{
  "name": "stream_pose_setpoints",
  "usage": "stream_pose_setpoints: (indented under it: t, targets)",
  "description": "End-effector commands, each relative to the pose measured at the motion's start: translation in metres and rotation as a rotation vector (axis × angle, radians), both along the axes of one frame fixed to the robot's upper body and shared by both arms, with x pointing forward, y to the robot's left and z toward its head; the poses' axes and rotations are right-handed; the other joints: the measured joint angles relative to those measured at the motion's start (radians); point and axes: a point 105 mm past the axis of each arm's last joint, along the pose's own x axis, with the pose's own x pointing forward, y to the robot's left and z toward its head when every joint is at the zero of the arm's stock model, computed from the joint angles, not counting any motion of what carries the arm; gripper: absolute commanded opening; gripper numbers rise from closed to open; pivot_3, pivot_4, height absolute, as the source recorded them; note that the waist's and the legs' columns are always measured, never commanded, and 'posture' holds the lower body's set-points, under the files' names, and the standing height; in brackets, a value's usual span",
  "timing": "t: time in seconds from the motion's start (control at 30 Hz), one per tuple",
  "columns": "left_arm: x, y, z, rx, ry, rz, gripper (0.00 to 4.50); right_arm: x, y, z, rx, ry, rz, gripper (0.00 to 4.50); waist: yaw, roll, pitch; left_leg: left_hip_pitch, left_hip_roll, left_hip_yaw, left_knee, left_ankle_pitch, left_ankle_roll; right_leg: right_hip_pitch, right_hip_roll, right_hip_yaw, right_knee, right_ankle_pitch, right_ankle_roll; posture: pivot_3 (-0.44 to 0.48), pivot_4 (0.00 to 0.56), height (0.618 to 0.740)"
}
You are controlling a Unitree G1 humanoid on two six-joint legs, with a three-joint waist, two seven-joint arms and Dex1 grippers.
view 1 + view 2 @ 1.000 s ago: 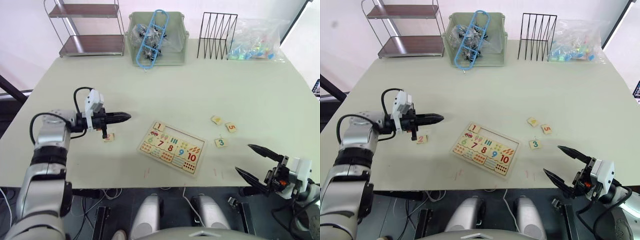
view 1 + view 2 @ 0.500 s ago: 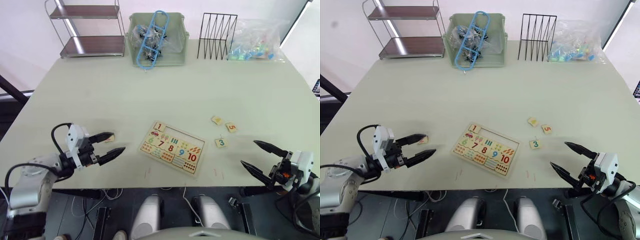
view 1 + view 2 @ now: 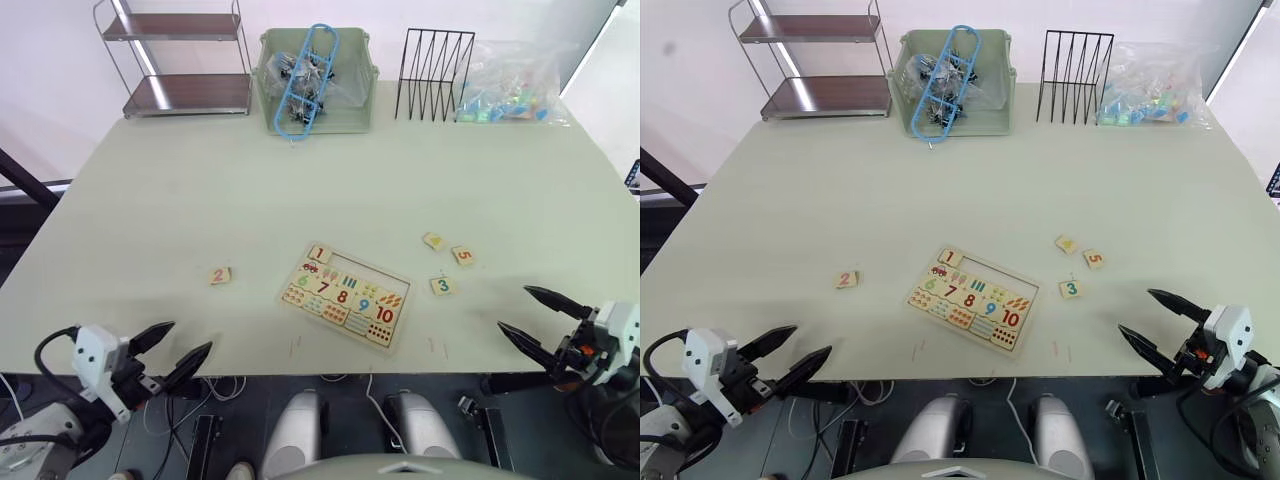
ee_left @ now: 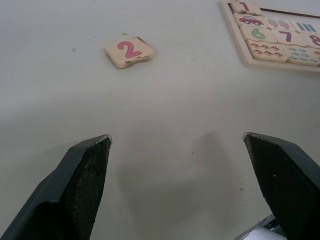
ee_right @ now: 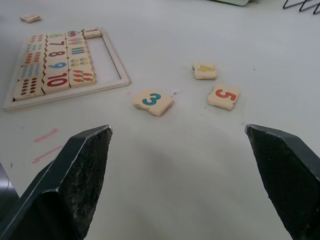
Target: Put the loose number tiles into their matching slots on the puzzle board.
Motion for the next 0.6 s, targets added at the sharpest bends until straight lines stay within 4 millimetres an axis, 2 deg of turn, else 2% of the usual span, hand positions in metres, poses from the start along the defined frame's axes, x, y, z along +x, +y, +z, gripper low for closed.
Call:
stream_pose_setpoints:
  t: [0.03, 0.27, 0.6]
  targets:
    - [-0.003, 0.007, 0.014, 0.027, -0.054, 0.028, 4.48, -0.006, -0.008, 0.006, -0.001, -0.010, 0.008, 4.50, 0.000, 0.000, 0.000, 0.000, 0.000, 0.000, 0.000, 0.000, 0.000, 0.000, 0.000, 0.000, 0.000, 0.000, 0.000, 0.000, 0.150, 0.739]
    - [-0.002, 0.019, 0.020, 0.059, -0.050, 0.026, 4.48, -0.005, -0.010, 0.004, -0.006, -0.010, 0.000, 4.50, -0.002, 0.000, 0.000, 0.000, 0.000, 0.000, 0.000, 0.000, 0.000, 0.000, 0.001, 0.000, 0.000, 0.000, 0.000, 0.000, 0.150, 0.739]
    - [0.012, 0.020, 0.020, 0.068, -0.063, -0.019, 4.48, -0.001, -0.006, 0.007, 0.013, -0.043, -0.028, 4.50, -0.003, 0.000, 0.000, 0.000, 0.000, 0.000, 0.000, 0.000, 0.000, 0.000, 0.001, 0.000, 0.000, 0.000, 0.000, 0.000, 0.150, 0.739]
